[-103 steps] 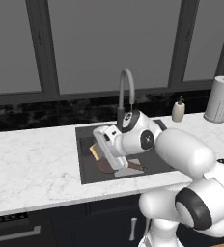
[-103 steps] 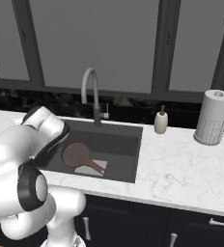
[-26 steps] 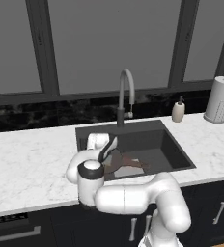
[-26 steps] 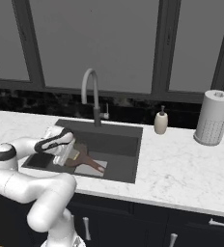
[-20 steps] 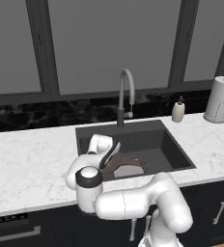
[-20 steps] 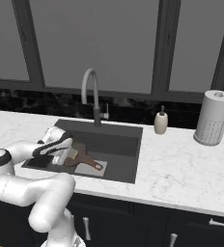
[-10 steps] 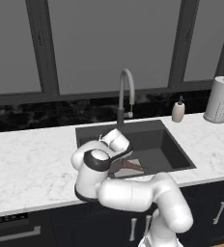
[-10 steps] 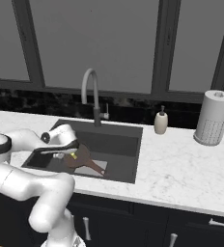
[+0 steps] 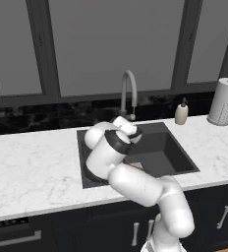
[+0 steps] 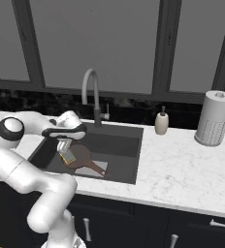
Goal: Pick the pan and sponge and place them into the sink. Then turn on the water.
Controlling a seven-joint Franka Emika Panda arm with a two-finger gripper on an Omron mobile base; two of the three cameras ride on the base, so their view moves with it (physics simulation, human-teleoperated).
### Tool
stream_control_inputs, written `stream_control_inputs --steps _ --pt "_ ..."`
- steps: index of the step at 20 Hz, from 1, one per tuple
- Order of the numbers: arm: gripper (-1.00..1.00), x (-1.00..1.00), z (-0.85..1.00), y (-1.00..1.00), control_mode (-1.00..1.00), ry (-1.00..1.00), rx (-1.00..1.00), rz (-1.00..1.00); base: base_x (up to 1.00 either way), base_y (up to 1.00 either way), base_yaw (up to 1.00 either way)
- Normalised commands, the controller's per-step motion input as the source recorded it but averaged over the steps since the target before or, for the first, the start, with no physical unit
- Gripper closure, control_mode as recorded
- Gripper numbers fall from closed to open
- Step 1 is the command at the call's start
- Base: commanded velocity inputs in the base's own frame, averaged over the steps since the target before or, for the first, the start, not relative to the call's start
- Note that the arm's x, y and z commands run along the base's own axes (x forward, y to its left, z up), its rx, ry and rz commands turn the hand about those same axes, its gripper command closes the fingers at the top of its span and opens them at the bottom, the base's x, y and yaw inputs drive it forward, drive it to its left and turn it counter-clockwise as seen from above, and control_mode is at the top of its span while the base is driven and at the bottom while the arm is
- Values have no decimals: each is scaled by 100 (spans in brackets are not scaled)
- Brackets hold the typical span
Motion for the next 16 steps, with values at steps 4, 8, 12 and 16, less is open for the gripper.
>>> stream_control_inputs --steps 4,8,12,16 --pt "-100 0 100 79 -100 15 -1 -2 0 0 0" --pt "-100 -1 100 86 -100 0 -3 -12 0 0 0" --pt "-100 0 100 38 -100 5 0 -2 0 0 0" --pt "-100 0 100 17 -100 17 0 0 0 0 0"
